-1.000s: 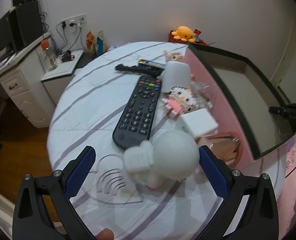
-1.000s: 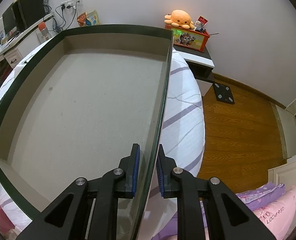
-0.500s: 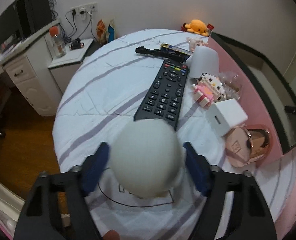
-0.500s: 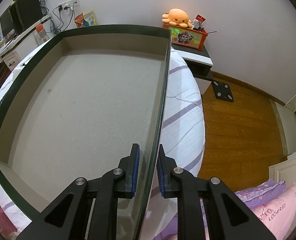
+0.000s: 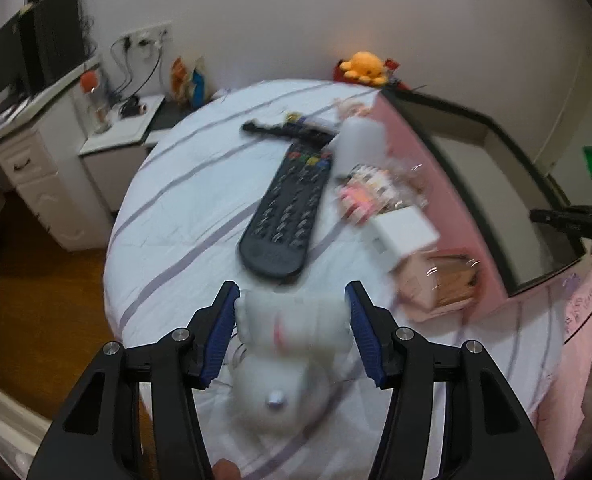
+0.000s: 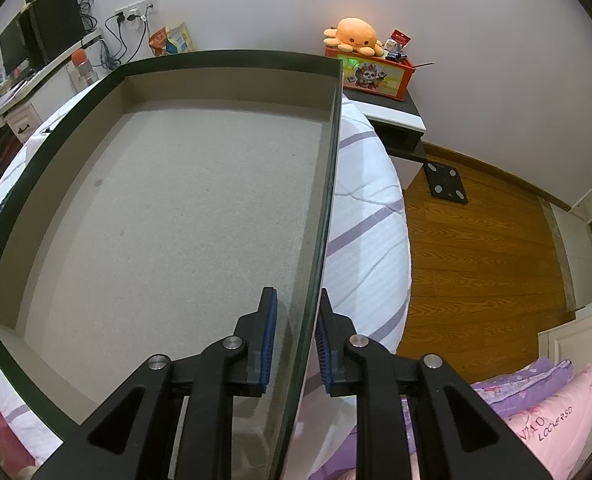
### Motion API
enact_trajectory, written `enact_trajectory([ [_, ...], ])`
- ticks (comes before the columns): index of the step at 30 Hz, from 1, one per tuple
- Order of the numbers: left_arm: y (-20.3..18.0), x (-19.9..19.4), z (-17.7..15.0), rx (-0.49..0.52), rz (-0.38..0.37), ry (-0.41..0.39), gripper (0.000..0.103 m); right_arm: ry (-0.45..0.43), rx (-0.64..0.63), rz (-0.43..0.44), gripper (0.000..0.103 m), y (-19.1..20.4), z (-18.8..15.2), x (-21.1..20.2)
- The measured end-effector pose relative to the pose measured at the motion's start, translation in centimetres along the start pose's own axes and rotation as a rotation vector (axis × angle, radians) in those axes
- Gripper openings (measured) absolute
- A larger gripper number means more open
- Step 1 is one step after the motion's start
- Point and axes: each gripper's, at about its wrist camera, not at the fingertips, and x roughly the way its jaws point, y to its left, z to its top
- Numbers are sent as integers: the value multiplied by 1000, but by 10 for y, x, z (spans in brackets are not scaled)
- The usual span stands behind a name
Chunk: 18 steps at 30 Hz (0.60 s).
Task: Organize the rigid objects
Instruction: 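Lower the left gripper onto the white figurine and close on it, then lift the figurine into the pink box and open the left gripper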
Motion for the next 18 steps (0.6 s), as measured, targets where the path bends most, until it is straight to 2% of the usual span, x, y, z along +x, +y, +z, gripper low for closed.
enact_trajectory([
  [4, -11, 0, 5, 21, -8, -11, 55, -2, 2, 15, 20, -3, 0, 0],
  [6, -13, 5, 2, 39, 10, 16, 55, -2, 3, 22, 22, -3, 1, 0],
  [7, -11, 6, -1, 24, 24, 25, 55, -3, 1, 27, 25, -3, 1, 0],
  [10, -11, 13, -7, 44, 10, 70, 56, -8, -8, 28, 29, 1, 0, 0],
  [12, -11, 15, -12, 50, 35, 75, 58, -9, -12, 27, 29, 1, 0, 0],
  [18, -15, 7, -12, 69, 53, 57, 54, -11, -5, 46, 29, 0, -1, 0],
])
